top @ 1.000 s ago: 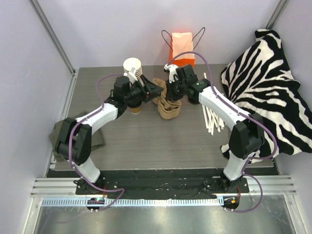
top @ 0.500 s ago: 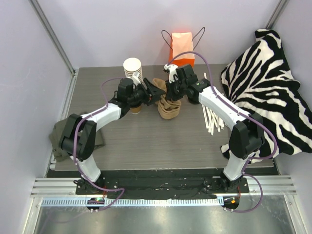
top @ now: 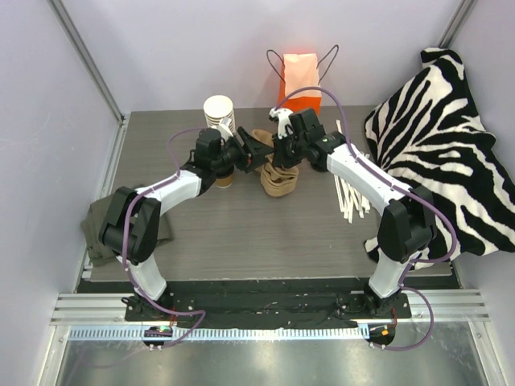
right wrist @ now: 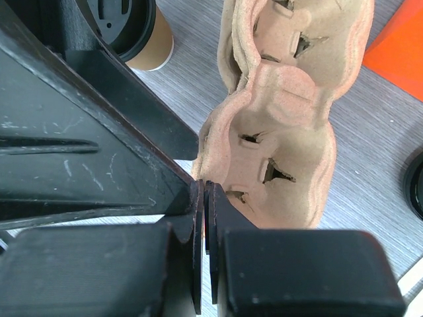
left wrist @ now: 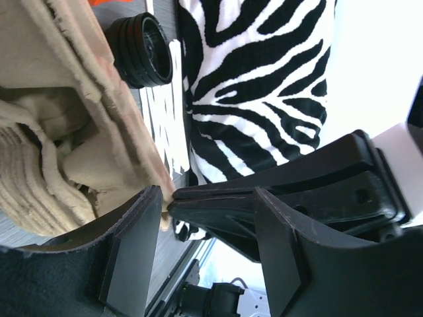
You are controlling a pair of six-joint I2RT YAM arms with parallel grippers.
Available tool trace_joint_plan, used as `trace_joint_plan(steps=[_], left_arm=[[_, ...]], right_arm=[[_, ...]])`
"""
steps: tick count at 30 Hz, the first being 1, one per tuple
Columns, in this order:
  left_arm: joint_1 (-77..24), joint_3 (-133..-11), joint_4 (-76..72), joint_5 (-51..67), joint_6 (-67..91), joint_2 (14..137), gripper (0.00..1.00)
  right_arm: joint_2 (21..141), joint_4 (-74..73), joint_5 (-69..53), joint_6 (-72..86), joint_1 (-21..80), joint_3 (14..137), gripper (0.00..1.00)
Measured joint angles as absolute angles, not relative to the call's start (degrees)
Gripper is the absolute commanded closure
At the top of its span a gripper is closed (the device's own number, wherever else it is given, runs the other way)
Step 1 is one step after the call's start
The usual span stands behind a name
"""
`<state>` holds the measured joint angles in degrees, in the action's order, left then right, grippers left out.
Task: Pack the takeout coffee
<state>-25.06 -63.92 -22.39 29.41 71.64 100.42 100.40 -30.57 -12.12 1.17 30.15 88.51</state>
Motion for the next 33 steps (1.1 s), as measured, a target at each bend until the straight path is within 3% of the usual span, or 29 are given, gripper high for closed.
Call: trace_joint_plan(steps=[33], left_arm=[[-25.17,-64.71,-19.18,27.55,68.82,103.15,0.41]], right_arm=[[100.38,-31.42,-11.92,1.19,30.24,88.79,0.99]])
